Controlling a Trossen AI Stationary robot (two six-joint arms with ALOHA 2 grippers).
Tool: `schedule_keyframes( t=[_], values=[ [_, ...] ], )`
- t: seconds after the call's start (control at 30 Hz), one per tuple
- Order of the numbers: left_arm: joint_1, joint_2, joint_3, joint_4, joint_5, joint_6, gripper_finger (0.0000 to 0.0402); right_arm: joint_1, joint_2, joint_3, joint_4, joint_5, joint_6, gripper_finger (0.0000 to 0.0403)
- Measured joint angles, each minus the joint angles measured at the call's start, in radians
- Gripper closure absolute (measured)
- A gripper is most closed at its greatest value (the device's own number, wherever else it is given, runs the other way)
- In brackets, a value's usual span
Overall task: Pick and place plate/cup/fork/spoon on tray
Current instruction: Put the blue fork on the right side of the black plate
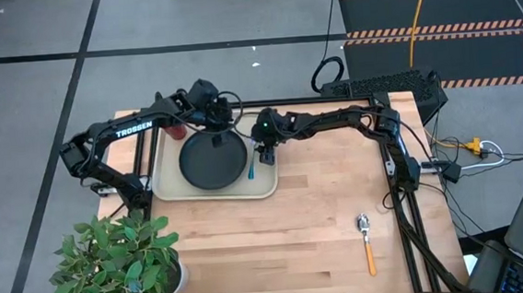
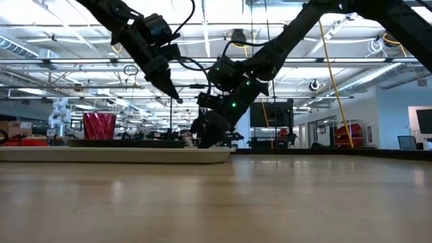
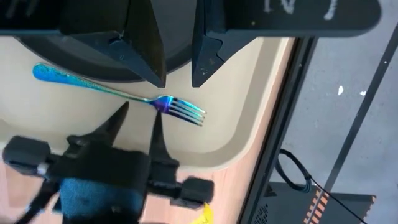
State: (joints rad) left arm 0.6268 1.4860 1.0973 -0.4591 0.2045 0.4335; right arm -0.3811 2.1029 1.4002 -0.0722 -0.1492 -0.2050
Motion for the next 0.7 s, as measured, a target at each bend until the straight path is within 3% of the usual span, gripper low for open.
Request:
schedule_keyframes(
  t=[0.7],
  values=[
    [0.000, 0.000, -0.024, 0.017, 0.005, 0.000, 0.0321, 0.026, 0.003, 0.000, 0.038, -0.009, 0.115, 0.0238]
  ],
)
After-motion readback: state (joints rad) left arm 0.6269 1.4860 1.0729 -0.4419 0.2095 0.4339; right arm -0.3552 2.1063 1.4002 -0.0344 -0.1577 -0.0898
